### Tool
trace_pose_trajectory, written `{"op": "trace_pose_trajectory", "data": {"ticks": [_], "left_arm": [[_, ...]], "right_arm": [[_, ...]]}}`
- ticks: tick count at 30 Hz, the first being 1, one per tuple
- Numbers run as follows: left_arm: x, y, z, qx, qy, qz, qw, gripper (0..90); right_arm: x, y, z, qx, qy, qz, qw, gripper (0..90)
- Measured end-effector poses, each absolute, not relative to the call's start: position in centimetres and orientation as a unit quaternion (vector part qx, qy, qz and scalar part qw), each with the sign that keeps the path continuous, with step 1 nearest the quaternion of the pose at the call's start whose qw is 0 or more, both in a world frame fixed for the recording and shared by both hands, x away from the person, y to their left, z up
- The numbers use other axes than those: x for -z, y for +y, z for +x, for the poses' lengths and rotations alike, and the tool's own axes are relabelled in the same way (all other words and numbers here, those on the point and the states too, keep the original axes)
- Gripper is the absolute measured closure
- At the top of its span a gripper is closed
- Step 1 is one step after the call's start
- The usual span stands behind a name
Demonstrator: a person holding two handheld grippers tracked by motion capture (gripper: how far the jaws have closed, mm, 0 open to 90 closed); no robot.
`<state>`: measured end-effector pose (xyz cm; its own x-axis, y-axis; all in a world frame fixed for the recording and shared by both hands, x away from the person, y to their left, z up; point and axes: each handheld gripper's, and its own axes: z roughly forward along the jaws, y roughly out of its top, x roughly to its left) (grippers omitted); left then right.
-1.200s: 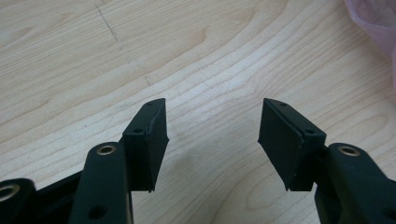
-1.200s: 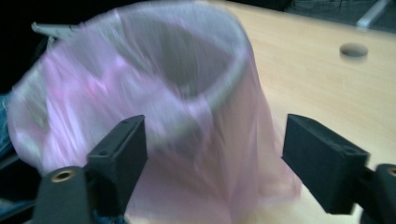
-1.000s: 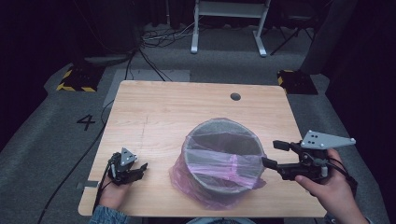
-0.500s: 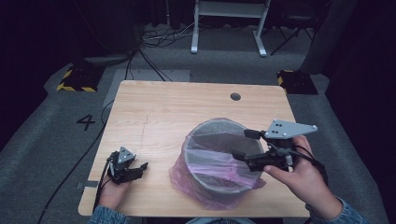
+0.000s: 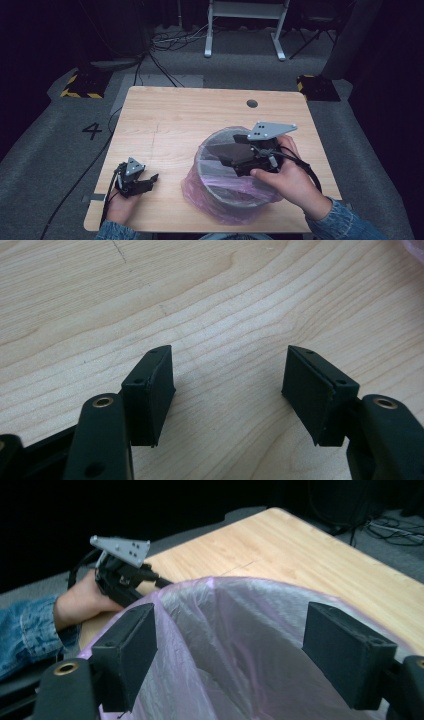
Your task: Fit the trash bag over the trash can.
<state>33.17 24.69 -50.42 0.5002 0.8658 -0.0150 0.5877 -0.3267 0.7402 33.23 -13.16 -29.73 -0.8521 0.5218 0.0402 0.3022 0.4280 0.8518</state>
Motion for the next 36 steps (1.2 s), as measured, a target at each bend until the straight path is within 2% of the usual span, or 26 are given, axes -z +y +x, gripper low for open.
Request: {"op": "trace_pose_trajectory", "data": {"ticks": [4, 15, 20, 26, 36], "left_arm": [[50.4, 24.7, 33.2, -0.196, 0.460, 0.791, 0.352, 36.9], [50.4, 24.7, 33.2, -0.196, 0.461, 0.791, 0.352, 36.9], [50.4, 24.6, 33.1, -0.198, 0.462, 0.790, 0.352, 36.8], [50.4, 24.6, 33.1, -0.198, 0.462, 0.789, 0.353, 36.8], [50.4, 24.7, 33.1, -0.198, 0.461, 0.790, 0.352, 36.8]], "right_arm": [[31.0, -11.9, 33.7, -0.459, 0.852, 0.228, 0.105, 24.8], [34.4, -9.6, 35.3, -0.385, 0.888, 0.223, 0.115, 25.0], [35.5, -9.5, 36.4, -0.367, 0.895, 0.234, 0.098, 25.0], [36.9, -9.6, 37.5, -0.323, 0.909, 0.242, 0.108, 22.7], [38.8, -9.4, 38.1, -0.264, 0.930, 0.237, 0.097, 17.8]]}}
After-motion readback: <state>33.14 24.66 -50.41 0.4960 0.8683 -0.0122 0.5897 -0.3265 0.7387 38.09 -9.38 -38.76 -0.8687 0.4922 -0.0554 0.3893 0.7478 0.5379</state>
